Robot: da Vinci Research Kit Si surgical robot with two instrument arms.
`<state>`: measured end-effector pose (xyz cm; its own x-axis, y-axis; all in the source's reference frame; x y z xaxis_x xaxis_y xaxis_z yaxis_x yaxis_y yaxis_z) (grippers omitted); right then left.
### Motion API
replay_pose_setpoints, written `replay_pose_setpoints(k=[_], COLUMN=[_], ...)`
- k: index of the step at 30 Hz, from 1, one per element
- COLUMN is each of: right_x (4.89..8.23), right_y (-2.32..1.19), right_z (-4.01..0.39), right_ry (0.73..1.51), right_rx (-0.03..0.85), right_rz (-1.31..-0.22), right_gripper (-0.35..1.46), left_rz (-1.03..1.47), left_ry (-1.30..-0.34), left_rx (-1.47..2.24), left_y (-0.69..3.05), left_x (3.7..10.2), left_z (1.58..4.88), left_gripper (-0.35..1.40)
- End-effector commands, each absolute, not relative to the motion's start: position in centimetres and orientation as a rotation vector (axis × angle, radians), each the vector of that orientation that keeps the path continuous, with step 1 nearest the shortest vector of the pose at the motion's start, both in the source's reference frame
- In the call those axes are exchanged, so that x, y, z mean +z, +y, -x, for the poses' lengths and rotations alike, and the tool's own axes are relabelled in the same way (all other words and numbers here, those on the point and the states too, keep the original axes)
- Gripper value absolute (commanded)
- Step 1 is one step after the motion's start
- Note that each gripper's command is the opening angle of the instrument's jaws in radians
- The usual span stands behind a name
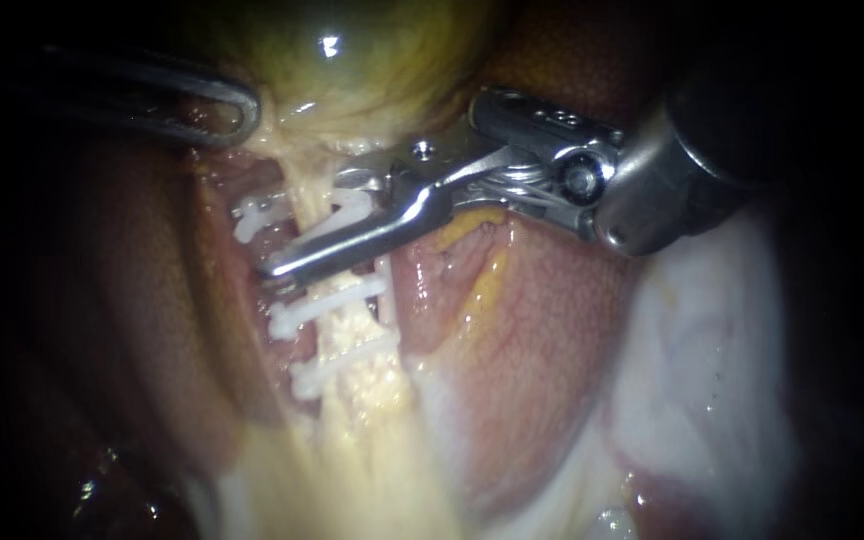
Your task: Clipping third clip left tube
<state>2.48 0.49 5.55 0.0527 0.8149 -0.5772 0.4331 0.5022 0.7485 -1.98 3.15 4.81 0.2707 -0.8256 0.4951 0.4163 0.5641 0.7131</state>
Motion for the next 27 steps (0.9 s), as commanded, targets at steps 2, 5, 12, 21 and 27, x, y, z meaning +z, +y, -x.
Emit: replay_pose_setpoints(k=[2,5,12,21,27], right_x=[5.52,5.5,5.51,5.52,5.55], right_y=[0.51,0.52,0.52,0.52,0.5], right_z=[-2.48,-2.48,-2.51,-2.53,-2.57], right_ry=[1.574,1.574,1.575,1.569,1.529], right_rx=[0.415,0.417,0.421,0.432,0.473], right_rz=[-1.103,-1.104,-1.1,-1.106,-1.145], right_gripper=[0.28,0.27,0.08,-0.35,-0.35], left_rz=[-0.5,-0.5,-0.5,-0.5,-0.5], left_ry=[-0.971,-0.971,-0.971,-0.971,-0.971], left_rx=[-0.883,-0.883,-0.883,-0.883,-0.883], left_y=[3.15,3.16,3.16,3.15,3.15], left_x=[4.81,4.81,4.81,4.81,4.81], left_z=[1.98,1.98,1.98,1.98,1.98], left_gripper=[-0.35,-0.35,-0.35,-0.35,-0.35])
